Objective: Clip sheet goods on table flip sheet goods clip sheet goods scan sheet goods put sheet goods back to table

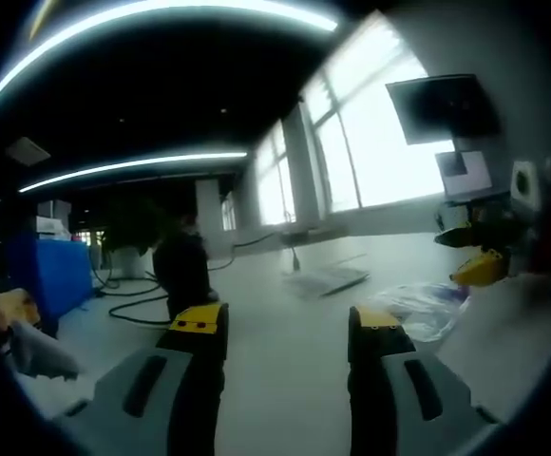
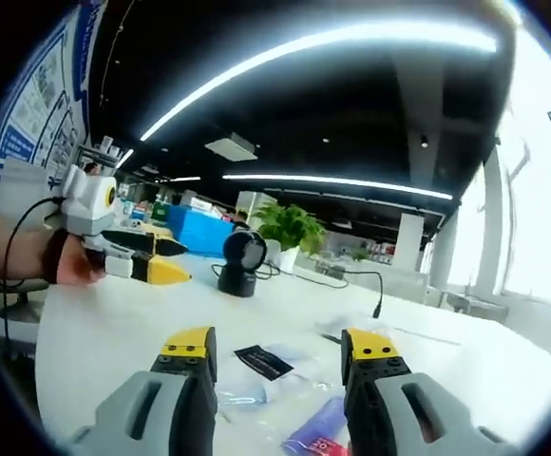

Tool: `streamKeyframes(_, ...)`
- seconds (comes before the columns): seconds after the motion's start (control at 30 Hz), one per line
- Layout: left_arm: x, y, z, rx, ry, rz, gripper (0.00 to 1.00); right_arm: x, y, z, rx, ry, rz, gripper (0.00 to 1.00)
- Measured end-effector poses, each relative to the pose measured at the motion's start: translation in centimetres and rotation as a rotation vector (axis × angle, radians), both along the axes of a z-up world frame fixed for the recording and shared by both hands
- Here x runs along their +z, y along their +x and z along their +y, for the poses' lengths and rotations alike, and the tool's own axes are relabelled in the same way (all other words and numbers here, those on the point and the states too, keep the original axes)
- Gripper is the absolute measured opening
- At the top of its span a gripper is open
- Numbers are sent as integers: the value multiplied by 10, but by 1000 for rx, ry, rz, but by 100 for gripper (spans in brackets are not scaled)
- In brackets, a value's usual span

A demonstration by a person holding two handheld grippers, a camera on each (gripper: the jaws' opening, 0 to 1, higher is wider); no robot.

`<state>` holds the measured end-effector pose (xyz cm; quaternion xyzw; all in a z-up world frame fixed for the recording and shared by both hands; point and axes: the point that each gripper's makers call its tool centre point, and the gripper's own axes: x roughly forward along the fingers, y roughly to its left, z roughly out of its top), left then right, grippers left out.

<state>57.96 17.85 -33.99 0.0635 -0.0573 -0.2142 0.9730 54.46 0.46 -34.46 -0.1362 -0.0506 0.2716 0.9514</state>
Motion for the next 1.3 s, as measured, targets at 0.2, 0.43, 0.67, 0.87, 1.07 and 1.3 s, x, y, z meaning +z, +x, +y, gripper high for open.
streamKeyframes(0.2,0,-1,-1,-1,0,1,43,-7,-4,23,36,-63,-10,47)
streamKeyframes(0.43,0,-2,-2,-1,1,0,43,-13,-6,37,57,-127,-29,47)
streamKeyframes(0.67,0,-2,-2,-1,2,0,43,-26,-5,48,63,-210,-31,48)
streamKeyframes(0.87,0,-2,-1,-1,1,0,43,-36,-1,48,42,-264,-14,47)
streamKeyframes(1.07,0,-2,-1,0,1,0,43,-43,1,48,23,-289,4,44)
streamKeyframes(1.3,1,-2,-1,1,1,-1,43,-46,1,50,23,-280,28,32)
